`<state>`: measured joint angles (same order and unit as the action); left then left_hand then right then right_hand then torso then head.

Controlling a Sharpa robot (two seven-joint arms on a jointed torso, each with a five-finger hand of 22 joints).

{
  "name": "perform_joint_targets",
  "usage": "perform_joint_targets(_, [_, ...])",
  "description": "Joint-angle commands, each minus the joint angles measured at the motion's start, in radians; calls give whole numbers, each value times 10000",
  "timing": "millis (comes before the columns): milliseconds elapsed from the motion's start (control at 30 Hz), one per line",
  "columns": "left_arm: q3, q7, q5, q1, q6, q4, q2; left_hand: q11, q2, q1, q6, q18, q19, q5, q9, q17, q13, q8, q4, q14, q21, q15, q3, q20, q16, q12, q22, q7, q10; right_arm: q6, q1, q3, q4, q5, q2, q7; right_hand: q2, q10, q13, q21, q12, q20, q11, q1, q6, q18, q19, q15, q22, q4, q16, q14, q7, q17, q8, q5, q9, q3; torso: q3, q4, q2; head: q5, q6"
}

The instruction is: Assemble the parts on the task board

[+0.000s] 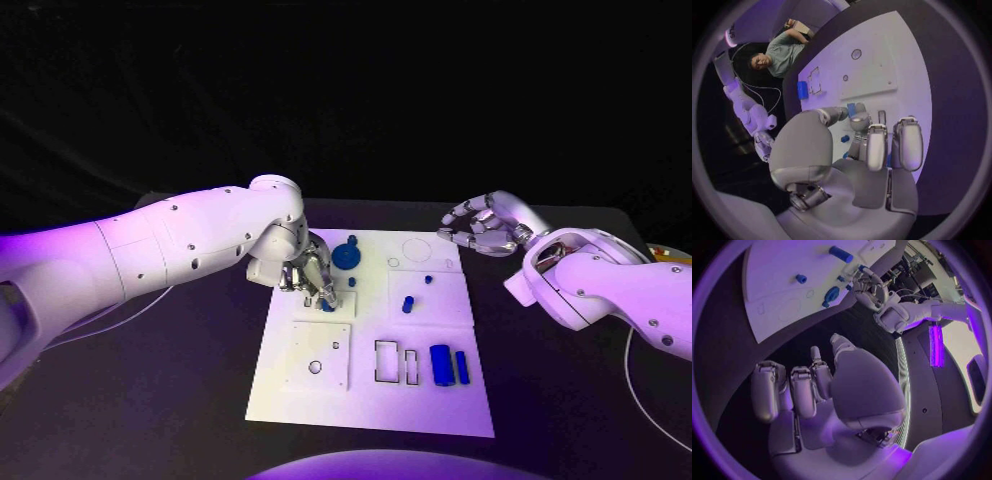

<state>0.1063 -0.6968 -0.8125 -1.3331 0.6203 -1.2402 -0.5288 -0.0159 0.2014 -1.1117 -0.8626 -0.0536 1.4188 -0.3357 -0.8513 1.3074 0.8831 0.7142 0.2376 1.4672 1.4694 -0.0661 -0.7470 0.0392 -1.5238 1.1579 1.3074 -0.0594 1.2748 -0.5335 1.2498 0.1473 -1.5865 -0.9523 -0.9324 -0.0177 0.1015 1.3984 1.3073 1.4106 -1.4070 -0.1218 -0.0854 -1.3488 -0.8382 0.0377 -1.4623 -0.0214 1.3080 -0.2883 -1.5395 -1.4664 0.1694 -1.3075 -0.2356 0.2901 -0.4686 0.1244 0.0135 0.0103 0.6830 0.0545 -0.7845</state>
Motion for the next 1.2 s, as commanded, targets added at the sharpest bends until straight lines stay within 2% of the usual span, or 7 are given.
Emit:
perform_joint_targets(33, [51,-77,-215,-9,-95,3,47,-20,-1,142,-92,38,85,-252,-85,1966,24,71,-2458,833,64,-89,-2357,-19,-63,78,570,0,114,123,-6,0,-14,-38,8,-9,-8,-39,661,-68,52,40,23,105,-35,78,28,104,1510,-16,68,-749,-37,-1372,-75,72,-19,-20,-3,-3,2,-3,-15])
perform_joint_targets(233, [121,-63,-355,-9,-310,-18,27,-50,-5,295,-142,58,148,-508,-202,1980,41,88,-2536,838,109,-116,-2370,-43,-71,110,661,31,177,121,-6,0,-21,-38,5,-7,-8,-39,661,-68,52,40,23,105,-35,78,28,104,1510,-16,68,-749,-37,-1372,-75,72,-19,-20,6,5,-10,-10,-31])
perform_joint_targets(700, [137,40,-693,-8,-1022,-116,-64,-132,10,626,-277,97,273,-1090,-456,2000,218,130,-2707,847,197,-188,-2421,-115,-82,280,840,118,393,119,-18,0,-14,-39,4,0,-9,-42,656,-61,56,42,26,107,-32,75,21,106,1516,-11,70,-749,-39,-1370,-81,82,-20,-17,2,13,-11,-14,-36])
perform_joint_targets(1200, [134,125,-921,-2,-1323,-236,-93,-161,21,721,-332,101,288,-1258,-533,2000,221,145,-2749,847,207,-210,-2416,-136,-82,306,861,150,450,126,-40,0,-30,-34,-17,0,-9,-37,662,-68,51,44,27,105,-29,77,25,108,1512,-7,73,-748,-41,-1363,-84,88,-20,-15,3,9,-19,-13,-51])
